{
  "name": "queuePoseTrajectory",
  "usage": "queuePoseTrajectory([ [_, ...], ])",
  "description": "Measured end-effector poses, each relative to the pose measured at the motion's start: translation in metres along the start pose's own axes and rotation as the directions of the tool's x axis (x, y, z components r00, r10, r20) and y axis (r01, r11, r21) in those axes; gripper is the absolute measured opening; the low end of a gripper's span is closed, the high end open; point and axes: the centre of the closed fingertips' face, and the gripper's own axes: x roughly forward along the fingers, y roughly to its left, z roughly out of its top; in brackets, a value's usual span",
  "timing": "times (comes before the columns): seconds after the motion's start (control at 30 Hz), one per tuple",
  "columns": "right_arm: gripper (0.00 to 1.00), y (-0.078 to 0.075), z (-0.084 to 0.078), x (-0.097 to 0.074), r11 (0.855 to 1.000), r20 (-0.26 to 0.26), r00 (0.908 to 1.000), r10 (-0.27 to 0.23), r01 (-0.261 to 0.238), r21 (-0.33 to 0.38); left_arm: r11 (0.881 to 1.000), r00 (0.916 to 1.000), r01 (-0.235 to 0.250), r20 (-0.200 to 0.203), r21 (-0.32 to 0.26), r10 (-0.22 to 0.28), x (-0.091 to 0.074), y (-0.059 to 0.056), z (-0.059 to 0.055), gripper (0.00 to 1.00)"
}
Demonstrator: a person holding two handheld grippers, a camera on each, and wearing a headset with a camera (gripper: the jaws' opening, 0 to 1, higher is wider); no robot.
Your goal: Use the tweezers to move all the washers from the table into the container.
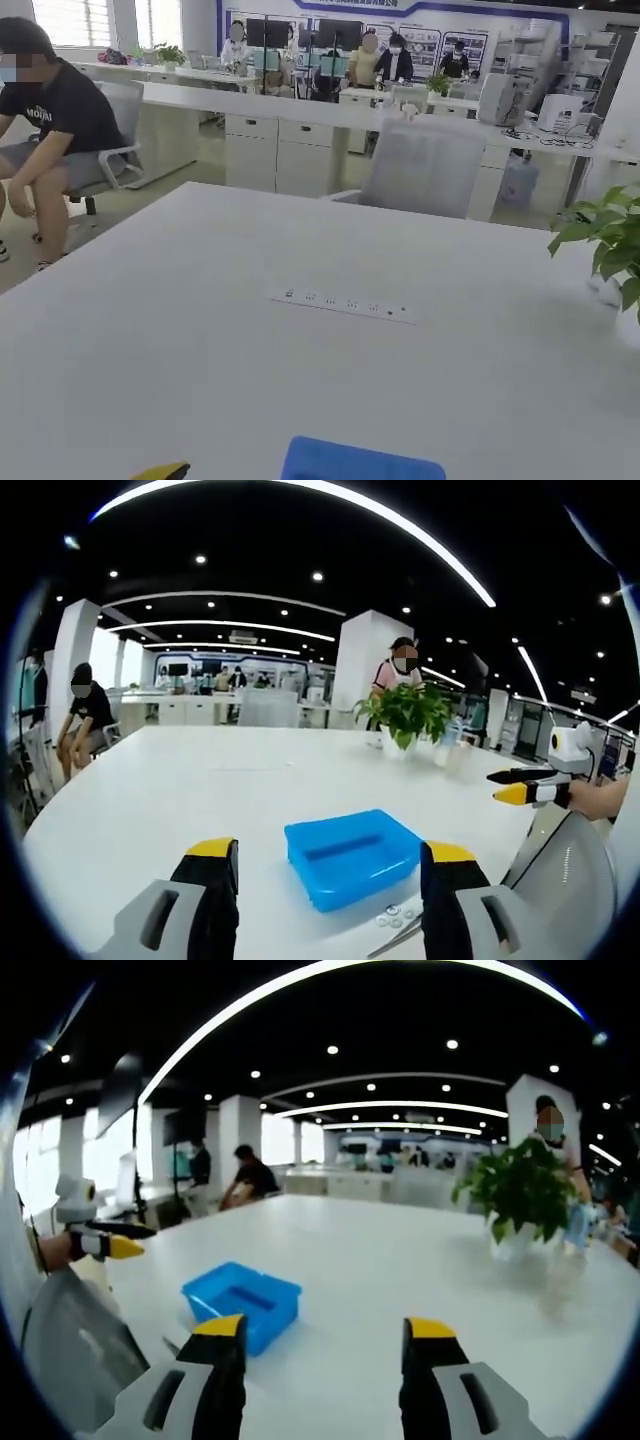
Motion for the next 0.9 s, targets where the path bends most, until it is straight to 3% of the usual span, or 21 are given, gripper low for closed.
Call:
queuePoseTrajectory([
  [0.13,0.6,0.002,-0.001,0.0,1.0,-0.013,0.9999,0.009,-0.009,0.005,1.0,0.9998,0.019,0.002,-0.003,-0.019,0.0,-0.005,0.001,0.74],
  [0.2,0.53,-0.001,-0.006,-0.003,0.998,-0.058,0.9983,-0.004,0.0,-0.055,0.999,0.9993,0.037,-0.003,0.001,-0.037,-0.001,-0.008,0.001,0.7],
  [0.27,0.51,0.003,-0.008,-0.002,0.999,-0.079,0.9968,0.01,-0.013,-0.043,0.998,0.9982,0.057,-0.018,-0.001,-0.057,-0.001,-0.01,-0.002,0.67],
  [0.33,0.54,0.004,-0.011,-0.002,0.999,-0.109,0.9939,0.018,-0.023,-0.047,0.998,0.9967,0.068,-0.045,0.004,-0.068,-0.002,-0.011,-0.006,0.64],
  [0.37,0.54,0.003,-0.015,-0.003,0.997,-0.147,0.989,0.012,-0.023,-0.076,0.997,0.9958,0.076,-0.052,0.008,-0.075,-0.002,-0.012,-0.007,0.62],
  [0.47,0.46,0.001,-0.016,-0.007,0.996,-0.151,0.9883,0.025,-0.038,-0.086,0.994,0.991,0.106,-0.085,0.025,-0.103,-0.004,-0.015,-0.012,0.53],
  [0.57,0.42,0.012,-0.013,-0.005,0.996,-0.141,0.9864,0.086,-0.09,-0.025,0.989,0.9826,0.132,-0.139,0.061,-0.123,-0.004,-0.02,-0.02,0.42],
  [0.67,0.33,0.023,-0.015,-0.003,0.989,-0.149,0.9784,0.143,-0.149,-0.025,0.974,0.96,0.217,-0.194,0.059,-0.201,-0.006,-0.035,-0.028,0.27],
  [0.7,0.28,0.027,-0.016,-0.003,0.985,-0.155,0.9746,0.162,-0.169,-0.036,0.972,0.9579,0.223,-0.201,0.071,-0.205,-0.005,-0.036,-0.029,0.22],
  [0.73,0.25,0.031,-0.017,-0.001,0.981,-0.165,0.9701,0.178,-0.189,-0.049,0.962,0.944,0.261,-0.23,0.082,-0.236,-0.005,-0.041,-0.034,0.19],
  [0.8,0.22,0.042,-0.021,0.002,0.97,-0.193,0.957,0.216,-0.233,-0.067,0.956,0.9292,0.286,-0.263,0.07,-0.259,-0.005,-0.046,-0.04,0.17],
  [0.83,0.21,0.047,-0.023,0.004,0.963,-0.206,0.9488,0.24,-0.26,-0.076,0.947,0.9142,0.313,-0.294,0.074,-0.279,-0.005,-0.049,-0.045,0.17],
  [0.87,0.19,0.055,-0.024,0.005,0.954,-0.22,0.9396,0.262,-0.287,-0.089,0.94,0.9047,0.332,-0.308,0.078,-0.294,-0.005,-0.052,-0.048,0.16],
  [0.9,0.17,0.06,-0.026,0.006,0.947,-0.228,0.9333,0.277,-0.305,-0.097,0.927,0.8875,0.364,-0.335,0.088,-0.316,-0.006,-0.056,-0.053,0.15],
])
